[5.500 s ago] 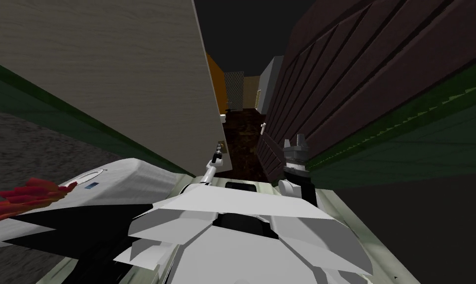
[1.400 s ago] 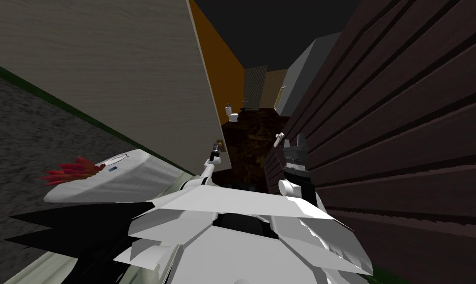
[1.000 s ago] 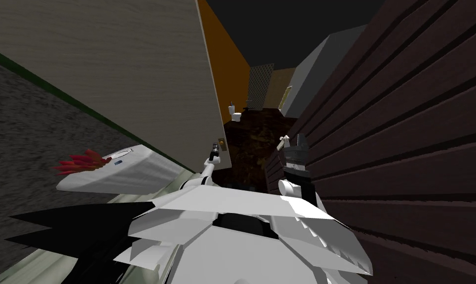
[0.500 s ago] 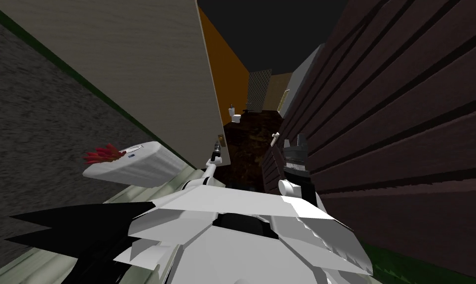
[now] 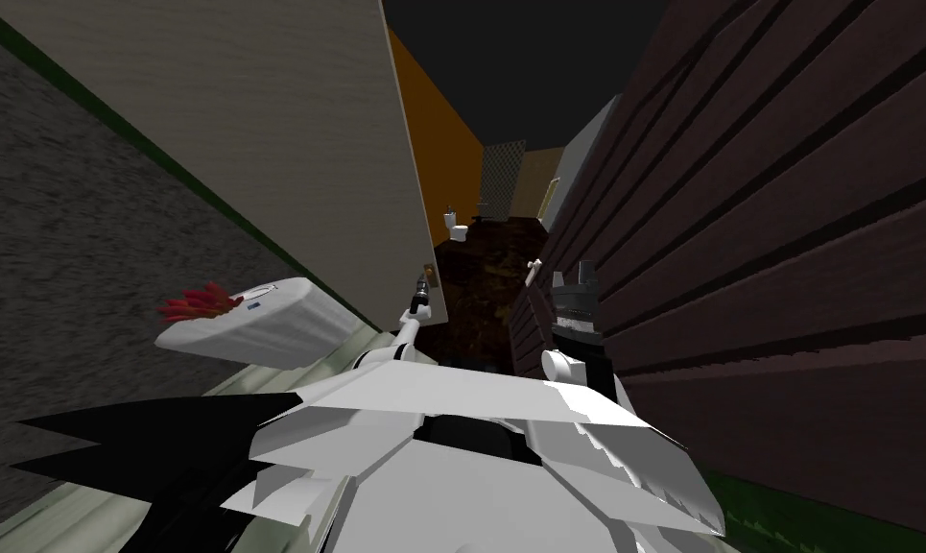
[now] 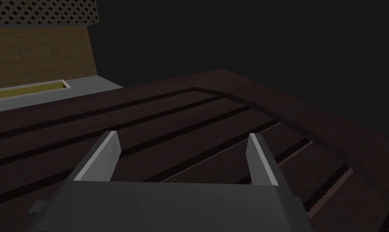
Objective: Push the door open
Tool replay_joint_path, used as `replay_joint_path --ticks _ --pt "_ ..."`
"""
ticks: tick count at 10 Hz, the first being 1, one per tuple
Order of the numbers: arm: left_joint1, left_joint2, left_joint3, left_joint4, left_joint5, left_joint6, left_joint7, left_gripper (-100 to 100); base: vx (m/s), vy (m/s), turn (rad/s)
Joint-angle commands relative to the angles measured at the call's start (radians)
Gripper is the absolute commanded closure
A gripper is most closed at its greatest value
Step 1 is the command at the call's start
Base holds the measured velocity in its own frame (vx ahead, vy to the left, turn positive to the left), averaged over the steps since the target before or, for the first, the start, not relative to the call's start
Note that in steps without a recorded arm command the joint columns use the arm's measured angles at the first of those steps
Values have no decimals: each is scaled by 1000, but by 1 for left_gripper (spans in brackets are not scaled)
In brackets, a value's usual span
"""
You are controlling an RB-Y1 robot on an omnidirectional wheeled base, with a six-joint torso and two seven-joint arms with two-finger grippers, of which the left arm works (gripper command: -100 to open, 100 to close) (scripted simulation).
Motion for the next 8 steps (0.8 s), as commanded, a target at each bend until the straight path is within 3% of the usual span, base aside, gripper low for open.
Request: replay_joint_path --ticks 1,6,7,8 --pt "4 4 2 -4 0 -1 0 -100 217 35 -23" --pt "7 -2 9 0 1 -13 -1 -100 220 50 -27" --pt "7 -2 9 0 1 -13 -1 100 -13 -3 10" --pt "7 -2 9 0 1 -13 -1 100 -48 -15 -1"
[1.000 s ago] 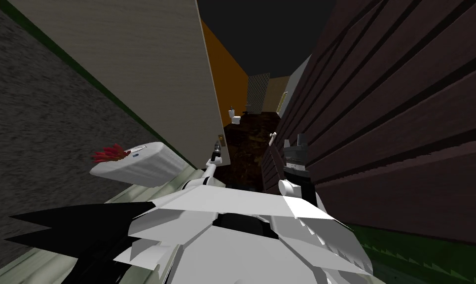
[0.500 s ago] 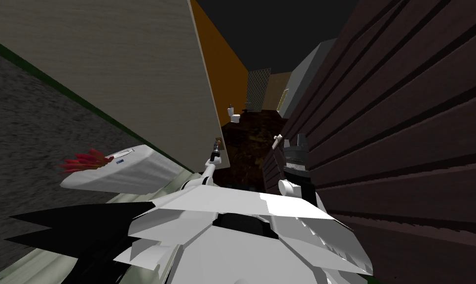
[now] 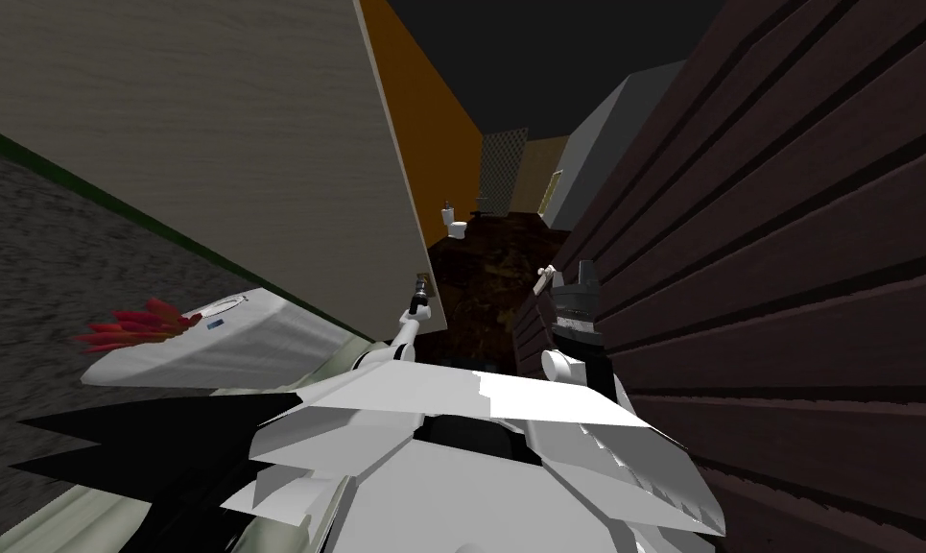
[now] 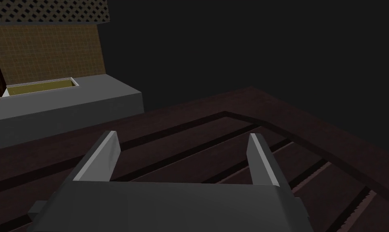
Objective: Push the door open
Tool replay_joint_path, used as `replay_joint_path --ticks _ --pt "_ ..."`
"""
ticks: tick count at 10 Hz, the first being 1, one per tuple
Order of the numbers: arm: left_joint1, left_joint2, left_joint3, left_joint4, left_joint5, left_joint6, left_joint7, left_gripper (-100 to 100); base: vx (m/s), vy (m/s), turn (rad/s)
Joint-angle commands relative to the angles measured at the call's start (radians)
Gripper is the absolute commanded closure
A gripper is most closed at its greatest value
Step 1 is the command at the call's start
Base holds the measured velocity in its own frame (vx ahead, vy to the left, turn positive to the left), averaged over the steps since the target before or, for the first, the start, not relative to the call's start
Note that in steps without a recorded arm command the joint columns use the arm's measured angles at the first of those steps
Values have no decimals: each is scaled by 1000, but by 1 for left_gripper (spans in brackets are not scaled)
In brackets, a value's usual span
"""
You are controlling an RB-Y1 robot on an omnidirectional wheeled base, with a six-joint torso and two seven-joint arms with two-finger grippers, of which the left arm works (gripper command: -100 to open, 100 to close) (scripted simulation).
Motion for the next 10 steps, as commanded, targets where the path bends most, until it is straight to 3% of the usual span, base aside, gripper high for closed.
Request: replay_joint_path --ticks 1,4,5,10 --pt "2 -1 0 2 0 2 0 100 -38 -10 -5" --pt "2 -1 0 2 0 2 0 100 -11 -3 2" --pt "3 0 13 3 2 5 -10 100 96 -14 48" --pt "-5 -5 66 -5 11 11 -46 100 192 -40 83"
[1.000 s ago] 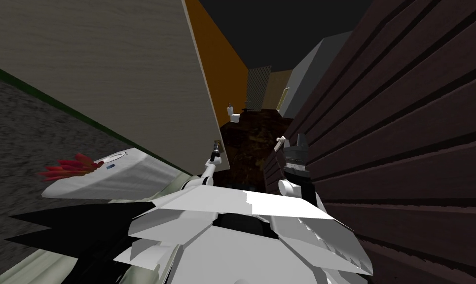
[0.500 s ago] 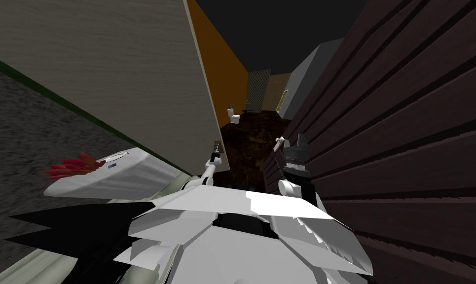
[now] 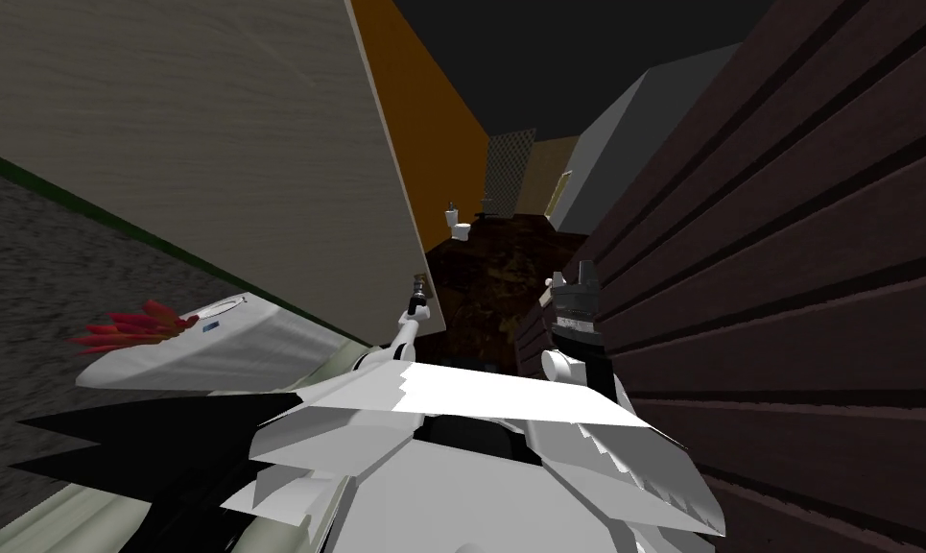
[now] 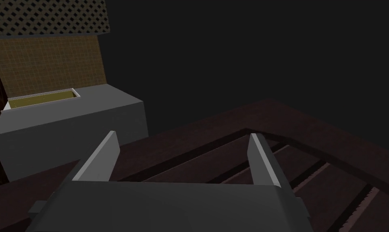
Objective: Push the door open
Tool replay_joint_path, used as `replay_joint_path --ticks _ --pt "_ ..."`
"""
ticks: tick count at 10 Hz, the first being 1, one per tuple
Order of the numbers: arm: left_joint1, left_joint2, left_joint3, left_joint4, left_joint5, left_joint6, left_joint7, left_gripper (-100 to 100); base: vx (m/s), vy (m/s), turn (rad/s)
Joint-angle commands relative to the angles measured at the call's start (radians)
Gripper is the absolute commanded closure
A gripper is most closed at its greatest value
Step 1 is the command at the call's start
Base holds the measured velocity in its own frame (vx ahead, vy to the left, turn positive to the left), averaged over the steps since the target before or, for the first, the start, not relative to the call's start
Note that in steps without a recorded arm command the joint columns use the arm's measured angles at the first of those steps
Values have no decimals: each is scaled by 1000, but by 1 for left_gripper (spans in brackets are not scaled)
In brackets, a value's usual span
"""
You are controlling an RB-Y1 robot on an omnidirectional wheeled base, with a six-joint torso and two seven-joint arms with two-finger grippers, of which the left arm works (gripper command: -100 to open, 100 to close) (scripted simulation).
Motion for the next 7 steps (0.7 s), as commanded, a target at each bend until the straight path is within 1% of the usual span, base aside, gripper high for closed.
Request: replay_joint_path --ticks 1,4,6,7 --pt "-7 1 26 -8 4 2 -17 100 195 -50 104" --pt "-12 -17 61 -13 11 5 -41 100 188 -30 80" --pt "-15 -30 78 -16 13 7 -53 100 183 -46 82" --pt "-11 -28 70 -13 12 9 -49 100 81 -17 28"
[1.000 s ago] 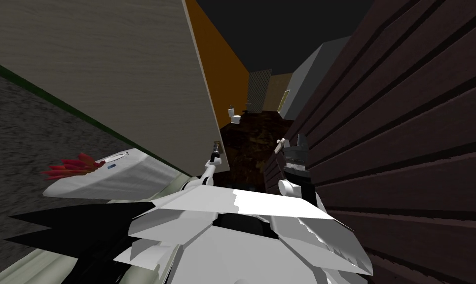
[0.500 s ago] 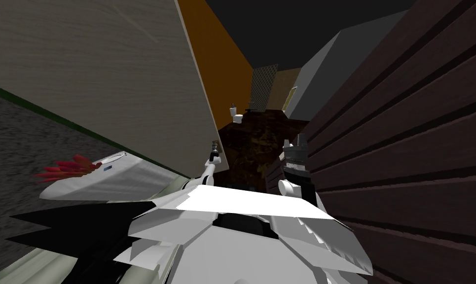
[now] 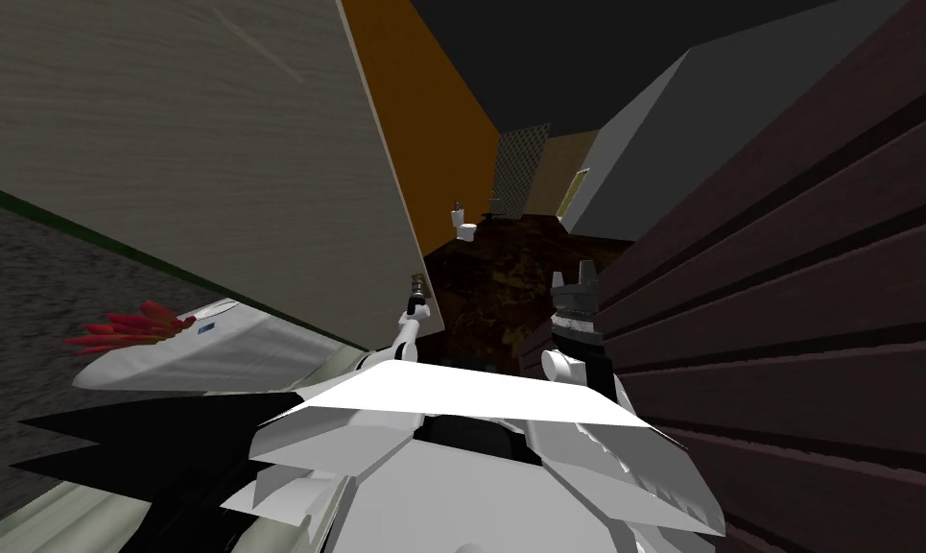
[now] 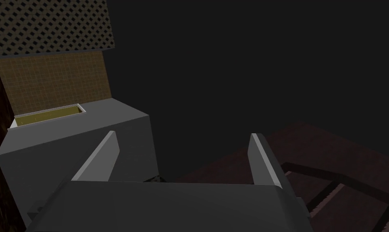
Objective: Push the door open
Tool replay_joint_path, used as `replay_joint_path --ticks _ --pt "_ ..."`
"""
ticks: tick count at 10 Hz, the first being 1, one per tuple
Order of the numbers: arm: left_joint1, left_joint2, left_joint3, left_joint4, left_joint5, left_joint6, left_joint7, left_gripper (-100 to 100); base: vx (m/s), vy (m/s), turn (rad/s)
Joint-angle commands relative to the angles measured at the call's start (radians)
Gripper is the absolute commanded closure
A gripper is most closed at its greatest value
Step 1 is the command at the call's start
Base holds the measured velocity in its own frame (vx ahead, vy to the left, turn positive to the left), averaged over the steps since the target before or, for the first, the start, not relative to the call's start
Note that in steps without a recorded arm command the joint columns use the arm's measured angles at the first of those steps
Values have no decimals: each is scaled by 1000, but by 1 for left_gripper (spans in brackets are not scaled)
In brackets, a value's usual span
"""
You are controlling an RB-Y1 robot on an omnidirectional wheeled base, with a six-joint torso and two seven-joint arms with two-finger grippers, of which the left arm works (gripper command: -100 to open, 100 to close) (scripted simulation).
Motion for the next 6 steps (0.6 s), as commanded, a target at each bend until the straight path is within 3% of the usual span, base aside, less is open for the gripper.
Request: replay_joint_path --ticks 1,6 --pt "2 15 20 -4 3 1 -6 100 99 -20 6" --pt "7 35 73 -16 13 2 -23 100 186 -37 40"
